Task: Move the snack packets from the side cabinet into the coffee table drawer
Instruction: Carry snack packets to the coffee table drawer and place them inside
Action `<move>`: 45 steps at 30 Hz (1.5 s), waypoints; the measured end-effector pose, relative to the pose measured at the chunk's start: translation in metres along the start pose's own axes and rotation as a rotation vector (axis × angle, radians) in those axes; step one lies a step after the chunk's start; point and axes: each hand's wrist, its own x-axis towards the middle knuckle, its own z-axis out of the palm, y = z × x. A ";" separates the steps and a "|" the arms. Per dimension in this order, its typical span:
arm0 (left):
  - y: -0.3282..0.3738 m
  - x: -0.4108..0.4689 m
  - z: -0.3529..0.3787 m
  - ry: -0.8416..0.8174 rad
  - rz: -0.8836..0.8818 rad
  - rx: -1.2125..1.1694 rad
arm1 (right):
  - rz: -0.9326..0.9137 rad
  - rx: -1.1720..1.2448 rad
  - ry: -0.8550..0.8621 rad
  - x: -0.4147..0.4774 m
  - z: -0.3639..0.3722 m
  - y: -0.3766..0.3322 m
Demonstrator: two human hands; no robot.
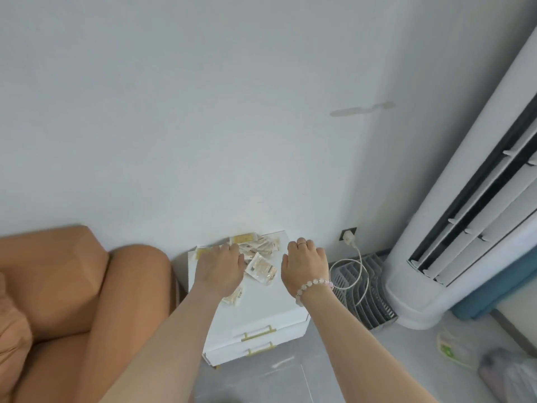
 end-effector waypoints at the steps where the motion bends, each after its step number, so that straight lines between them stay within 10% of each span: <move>1: -0.004 0.009 0.004 -0.009 -0.030 -0.006 | -0.002 0.006 0.002 0.012 0.002 0.001; 10: -0.049 0.100 0.063 0.041 0.011 0.057 | 0.034 0.000 -0.053 0.123 0.038 0.005; 28: -0.119 0.183 0.234 -0.595 -0.360 -0.024 | 0.231 -0.127 -0.532 0.247 0.167 0.032; 35: -0.122 0.164 0.314 -0.770 -0.918 -0.302 | 0.688 0.466 -0.604 0.290 0.247 0.023; 45: -0.079 0.152 0.385 -0.723 -1.874 -0.804 | 0.711 0.359 -0.649 0.400 0.347 -0.044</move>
